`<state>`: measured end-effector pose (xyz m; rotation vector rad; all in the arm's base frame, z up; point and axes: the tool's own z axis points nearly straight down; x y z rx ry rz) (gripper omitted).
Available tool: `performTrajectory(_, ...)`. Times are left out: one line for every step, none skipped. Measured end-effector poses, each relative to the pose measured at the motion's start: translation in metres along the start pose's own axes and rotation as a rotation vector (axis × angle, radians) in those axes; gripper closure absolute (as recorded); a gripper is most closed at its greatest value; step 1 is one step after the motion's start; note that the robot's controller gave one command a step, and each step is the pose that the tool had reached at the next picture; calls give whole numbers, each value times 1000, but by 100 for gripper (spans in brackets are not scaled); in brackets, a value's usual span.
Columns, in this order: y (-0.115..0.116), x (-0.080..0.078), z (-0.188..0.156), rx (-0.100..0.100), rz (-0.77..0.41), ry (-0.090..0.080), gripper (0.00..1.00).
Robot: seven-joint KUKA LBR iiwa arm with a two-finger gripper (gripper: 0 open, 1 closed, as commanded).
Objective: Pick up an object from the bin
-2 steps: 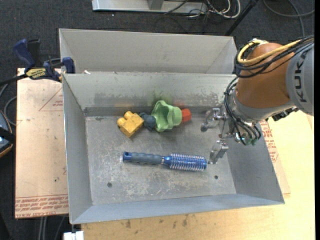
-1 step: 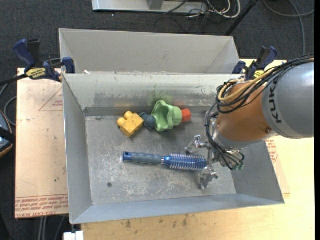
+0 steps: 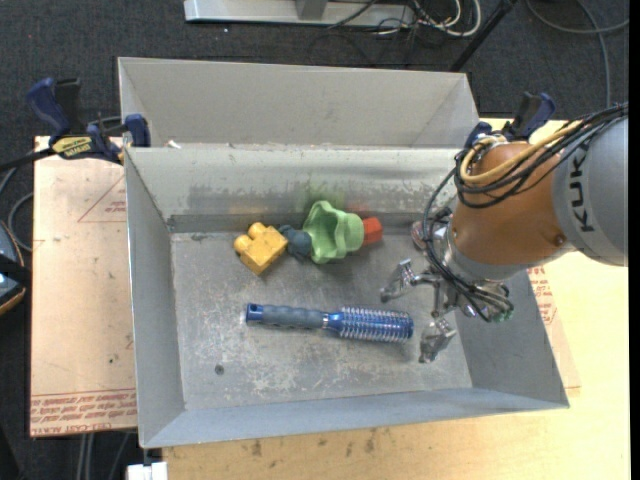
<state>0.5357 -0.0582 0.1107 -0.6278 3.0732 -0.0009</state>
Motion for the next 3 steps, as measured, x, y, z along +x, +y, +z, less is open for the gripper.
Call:
performTrajectory(33, -11, 37, 4, -46, 0, 0)
performTrajectory(32, -13, 34, 3, -43, -5, 100)
performTrajectory(33, -8, -116, 2, -56, -4, 100)
